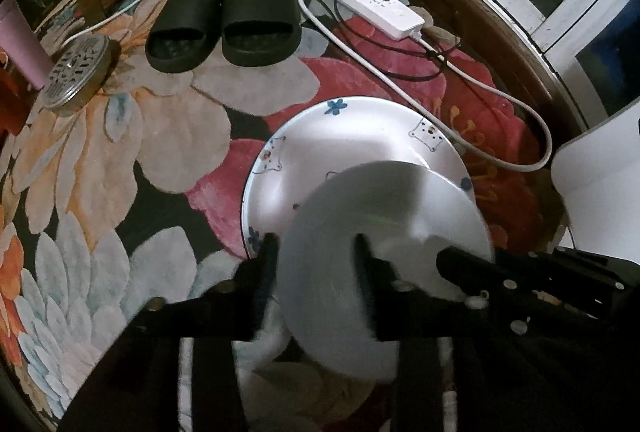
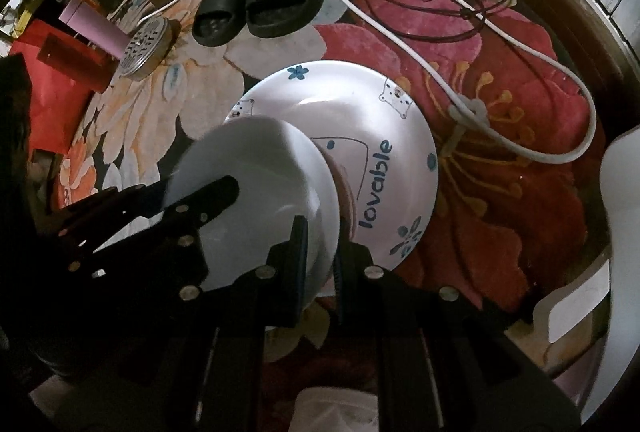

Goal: Organize plates and bowls
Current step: 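Lower the held bowl onto the stacked bowls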

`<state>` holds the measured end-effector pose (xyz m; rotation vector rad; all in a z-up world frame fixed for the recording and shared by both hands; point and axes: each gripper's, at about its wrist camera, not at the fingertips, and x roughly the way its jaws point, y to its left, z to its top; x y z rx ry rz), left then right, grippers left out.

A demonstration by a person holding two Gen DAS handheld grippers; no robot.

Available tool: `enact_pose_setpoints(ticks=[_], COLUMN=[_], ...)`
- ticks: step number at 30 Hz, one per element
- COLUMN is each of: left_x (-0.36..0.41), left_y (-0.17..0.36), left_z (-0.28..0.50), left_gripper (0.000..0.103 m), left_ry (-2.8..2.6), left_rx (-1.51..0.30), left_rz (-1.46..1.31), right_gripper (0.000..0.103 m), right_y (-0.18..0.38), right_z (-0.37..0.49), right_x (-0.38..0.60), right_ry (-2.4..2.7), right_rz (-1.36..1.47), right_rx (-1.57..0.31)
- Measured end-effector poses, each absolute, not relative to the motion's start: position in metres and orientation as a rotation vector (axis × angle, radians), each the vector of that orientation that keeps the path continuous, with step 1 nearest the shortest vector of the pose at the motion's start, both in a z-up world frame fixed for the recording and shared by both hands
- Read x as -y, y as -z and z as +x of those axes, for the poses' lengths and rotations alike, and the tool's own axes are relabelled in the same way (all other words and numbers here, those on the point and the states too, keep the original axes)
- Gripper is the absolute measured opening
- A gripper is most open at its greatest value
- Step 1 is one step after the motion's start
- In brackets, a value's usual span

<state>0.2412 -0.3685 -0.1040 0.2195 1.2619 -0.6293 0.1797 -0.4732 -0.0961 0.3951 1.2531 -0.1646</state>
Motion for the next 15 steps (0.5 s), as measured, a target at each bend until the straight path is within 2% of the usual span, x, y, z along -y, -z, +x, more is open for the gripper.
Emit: enact_pose_setpoints(ticks=[9, 12, 14, 15], left_x=[0.352, 0.342, 0.336, 0.332], left_y=[0.095, 0.091, 0.088, 0.087], left_z=[0.248, 0.250, 0.251, 0.252], left_gripper=[0.078, 0.094, 0.100, 0.100], left_ry=[0.618, 0.620, 0.613, 0.607], left_rx=[-1.258, -1.254, -1.243, -1.237], left_rz=[0.159, 0.125, 0.112, 0.106], right_gripper=[0.015, 0.015, 0.018, 0.024], right_y=[0.091, 0.087, 0.084, 0.083], right_z=[0.178, 0.178, 0.178, 0.178], right_x=[0.480, 0.481, 0.481, 0.481], right_ry=[0.179, 0.182, 0.184, 0.187], right_rz=[0.465, 0.469, 0.467, 0.466], right_rx=[-1.229, -1.221, -1.214, -1.209])
